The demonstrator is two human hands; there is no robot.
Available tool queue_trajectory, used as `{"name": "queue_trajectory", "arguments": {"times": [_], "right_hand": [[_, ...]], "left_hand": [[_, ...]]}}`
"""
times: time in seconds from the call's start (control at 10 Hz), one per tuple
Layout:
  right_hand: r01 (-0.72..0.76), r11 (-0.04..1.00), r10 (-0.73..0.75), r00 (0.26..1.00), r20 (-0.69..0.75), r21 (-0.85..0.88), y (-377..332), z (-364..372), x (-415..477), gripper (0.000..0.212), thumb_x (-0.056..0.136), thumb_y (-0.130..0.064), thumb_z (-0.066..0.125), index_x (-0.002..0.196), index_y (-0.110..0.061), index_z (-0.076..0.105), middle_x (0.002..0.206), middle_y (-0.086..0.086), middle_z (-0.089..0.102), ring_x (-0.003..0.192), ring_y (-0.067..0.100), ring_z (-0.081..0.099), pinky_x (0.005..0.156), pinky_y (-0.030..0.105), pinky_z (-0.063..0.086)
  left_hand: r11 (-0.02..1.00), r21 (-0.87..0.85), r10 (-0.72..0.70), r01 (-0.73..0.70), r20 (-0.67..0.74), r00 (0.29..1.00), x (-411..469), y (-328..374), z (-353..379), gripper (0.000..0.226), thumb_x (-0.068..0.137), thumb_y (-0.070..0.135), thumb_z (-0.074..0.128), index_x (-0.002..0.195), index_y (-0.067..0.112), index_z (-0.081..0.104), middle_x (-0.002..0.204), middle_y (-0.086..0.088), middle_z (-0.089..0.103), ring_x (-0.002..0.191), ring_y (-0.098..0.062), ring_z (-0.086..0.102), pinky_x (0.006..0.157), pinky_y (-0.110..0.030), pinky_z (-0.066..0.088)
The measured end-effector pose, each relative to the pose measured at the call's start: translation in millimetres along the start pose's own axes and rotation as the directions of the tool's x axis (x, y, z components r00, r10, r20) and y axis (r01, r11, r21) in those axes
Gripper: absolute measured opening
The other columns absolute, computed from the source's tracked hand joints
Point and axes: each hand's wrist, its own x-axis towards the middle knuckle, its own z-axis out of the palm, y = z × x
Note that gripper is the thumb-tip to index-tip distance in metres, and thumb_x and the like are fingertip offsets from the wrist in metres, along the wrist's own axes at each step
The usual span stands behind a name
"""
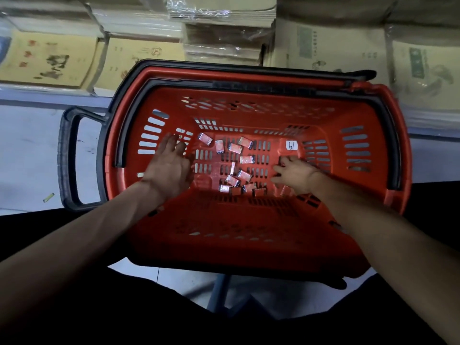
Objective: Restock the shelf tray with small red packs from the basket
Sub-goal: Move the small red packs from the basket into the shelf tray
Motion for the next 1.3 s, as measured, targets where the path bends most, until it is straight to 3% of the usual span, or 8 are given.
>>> {"name": "queue_trajectory", "arguments": {"times": [0.1,0.3,0.5,0.7,0.9,1.0,1.1,1.3], "right_hand": [[0.059,0.998,-0.059,0.998,0.01,-0.013,0,1,-1,0.069,0.088,-0.026,0.07,0.146,-0.038,0.037,0.153,0.004,0.033,0.138,0.036,0.032,0.109,0.052,0.039],[0.118,0.993,-0.115,0.989,0.092,-0.029,0,-5,-3,0.056,0.09,-0.026,0.07,0.141,-0.037,0.052,0.154,-0.003,0.031,0.136,0.032,0.031,0.101,0.044,0.046],[0.119,0.993,-0.119,0.989,0.083,0.009,1,5,-11,0.055,0.094,-0.01,0.062,0.143,-0.033,0.052,0.156,-0.003,0.03,0.139,0.035,0.028,0.106,0.045,0.046],[0.126,0.992,-0.128,0.988,0.084,0.02,-4,8,-12,0.05,0.096,-0.011,0.061,0.141,-0.031,0.053,0.157,-0.002,0.035,0.139,0.03,0.038,0.113,0.047,0.038],[-0.052,0.959,0.018,0.992,0.122,0.28,2,15,-14,0.038,0.098,-0.023,0.055,0.136,-0.021,0.062,0.155,0.002,0.045,0.145,0.028,0.037,0.12,0.043,0.03],[-0.107,0.9,0.087,0.994,0.066,0.423,5,16,-17,0.045,0.094,-0.033,0.058,0.137,-0.018,0.061,0.151,0.008,0.05,0.143,0.031,0.041,0.118,0.04,0.032],[-0.165,0.808,0.145,0.986,0.08,0.566,11,13,-23,0.04,0.094,-0.032,0.059,0.128,-0.013,0.067,0.135,0.012,0.062,0.129,0.032,0.054,0.107,0.04,0.042],[-0.194,0.657,0.191,0.978,0.089,0.728,22,7,-40,0.044,0.093,-0.034,0.061,0.132,-0.012,0.064,0.137,0.012,0.061,0.13,0.031,0.054,0.108,0.035,0.043]], "left_hand": [[1.0,-0.009,0.005,-0.005,-0.003,1.0,-1,0,-1,0.055,0.099,0.049,0.049,0.145,0.019,0.054,0.16,-0.024,0.036,0.156,-0.042,0.015,0.129,-0.053,0.004],[0.997,-0.069,0.014,-0.017,-0.043,0.999,4,3,0,0.055,0.096,0.047,0.053,0.141,0.015,0.058,0.154,-0.025,0.042,0.153,-0.043,0.022,0.129,-0.052,0.008],[0.997,-0.075,0.011,-0.012,-0.017,1.0,3,5,3,0.054,0.096,0.048,0.052,0.14,0.017,0.061,0.156,-0.025,0.039,0.153,-0.045,0.021,0.129,-0.052,0.007],[0.998,-0.063,0.014,-0.017,-0.038,0.999,3,6,5,0.057,0.098,0.049,0.045,0.142,0.016,0.059,0.155,-0.025,0.04,0.152,-0.044,0.023,0.129,-0.052,0.007],[0.996,-0.092,0.01,-0.013,-0.033,0.999,2,7,-1,0.056,0.099,0.048,0.045,0.14,0.013,0.06,0.155,-0.026,0.039,0.152,-0.045,0.023,0.129,-0.051,0.005],[0.996,-0.082,0.02,-0.021,-0.022,1.0,2,8,-3,0.056,0.099,0.048,0.047,0.141,0.014,0.058,0.155,-0.026,0.039,0.151,-0.046,0.023,0.129,-0.053,0.005],[0.996,-0.084,0.017,-0.02,-0.033,0.999,3,10,-6,0.055,0.097,0.047,0.05,0.141,0.015,0.056,0.152,-0.025,0.042,0.148,-0.047,0.028,0.128,-0.054,0.011],[0.992,-0.121,0.032,-0.039,-0.055,0.998,9,7,-6,0.048,0.093,0.044,0.053,0.133,0.017,0.061,0.14,-0.023,0.05,0.137,-0.045,0.04,0.123,-0.052,0.023]]}}
